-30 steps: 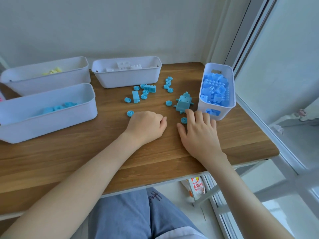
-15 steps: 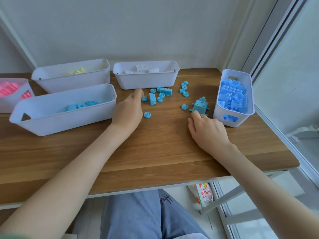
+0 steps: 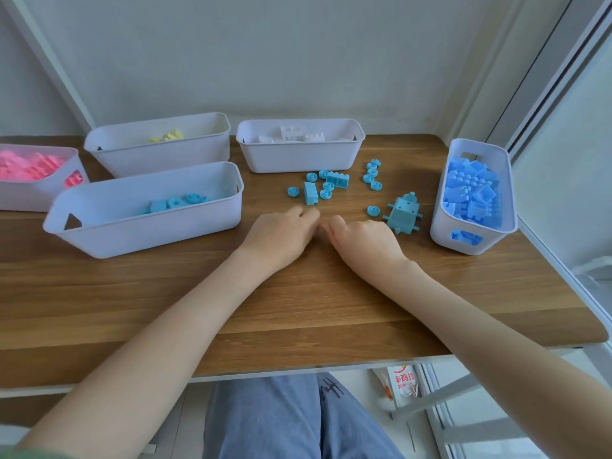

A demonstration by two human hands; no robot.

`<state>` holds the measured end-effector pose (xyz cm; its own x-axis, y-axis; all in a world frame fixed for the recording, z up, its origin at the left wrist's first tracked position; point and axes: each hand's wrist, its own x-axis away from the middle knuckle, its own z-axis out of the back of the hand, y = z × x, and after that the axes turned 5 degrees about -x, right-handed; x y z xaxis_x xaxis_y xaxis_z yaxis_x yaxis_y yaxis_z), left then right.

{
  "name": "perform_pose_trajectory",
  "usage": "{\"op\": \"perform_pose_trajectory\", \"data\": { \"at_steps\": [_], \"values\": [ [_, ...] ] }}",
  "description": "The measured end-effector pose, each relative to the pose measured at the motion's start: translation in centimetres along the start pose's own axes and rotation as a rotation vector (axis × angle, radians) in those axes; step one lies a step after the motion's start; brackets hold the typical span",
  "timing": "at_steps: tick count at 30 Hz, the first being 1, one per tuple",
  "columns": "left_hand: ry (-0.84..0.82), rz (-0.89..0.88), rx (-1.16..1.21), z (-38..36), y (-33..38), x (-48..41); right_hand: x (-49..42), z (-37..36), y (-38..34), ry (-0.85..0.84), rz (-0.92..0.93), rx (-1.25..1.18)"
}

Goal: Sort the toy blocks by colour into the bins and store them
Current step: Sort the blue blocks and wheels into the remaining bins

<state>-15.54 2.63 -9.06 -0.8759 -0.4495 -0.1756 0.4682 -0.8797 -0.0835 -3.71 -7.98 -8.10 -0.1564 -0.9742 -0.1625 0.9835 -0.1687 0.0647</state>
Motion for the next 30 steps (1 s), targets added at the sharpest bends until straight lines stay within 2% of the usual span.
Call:
{"op": "perform_pose_trajectory", "data": {
  "at_steps": [1,3,5,8,10,14,15,17,19,21,24,27,30],
  "values": [
    [-0.02,0.009,0.005,0.1,0.0,-0.1,-0.5,0.3,0.0,-0.071,-0.019,-0.112],
    [-0.062,0.075,0.048,0.6,-0.5,0.3,-1.8,1.6,0.0,-0.175,-0.096,-0.491],
    [-0.07,0.178,0.158,1.3,-1.1,1.4,-3.0,2.9,-0.5,-0.138,-0.156,-0.754],
    [0.11,0.231,0.146,3.5,-2.7,4.0,-5.5,4.5,-3.0,-0.059,-0.158,-0.954],
    [0.246,0.283,0.129,5.4,-4.6,5.2,-7.8,5.4,-5.3,0.017,-0.072,-0.945],
    [0.451,0.543,0.111,8.4,-10.7,6.4,-12.8,7.2,-9.6,0.171,0.049,-0.928],
    [0.424,0.612,0.093,8.5,-12.1,6.6,-13.7,7.1,-10.4,0.174,0.06,-0.922],
    [0.243,0.697,0.091,8.2,-14.5,7.0,-15.3,6.4,-12.0,0.143,0.091,-0.853],
    [0.067,0.701,0.16,7.3,-15.5,7.2,-16.1,5.4,-12.9,0.084,0.13,-0.741],
    [-0.013,0.682,0.249,6.5,-15.5,7.2,-15.8,4.4,-13.0,0.013,0.158,-0.676],
    [-0.044,0.66,0.278,6.2,-15.1,7.0,-15.0,3.7,-11.8,-0.012,0.202,-0.707],
    [-0.027,0.616,0.125,6.4,-14.6,6.4,-13.8,3.6,-9.1,0.079,0.215,-0.758],
    [0.144,0.571,0.092,6.8,-12.4,5.3,-12.4,3.4,-4.3,0.258,0.089,-0.779]
  ]
}}
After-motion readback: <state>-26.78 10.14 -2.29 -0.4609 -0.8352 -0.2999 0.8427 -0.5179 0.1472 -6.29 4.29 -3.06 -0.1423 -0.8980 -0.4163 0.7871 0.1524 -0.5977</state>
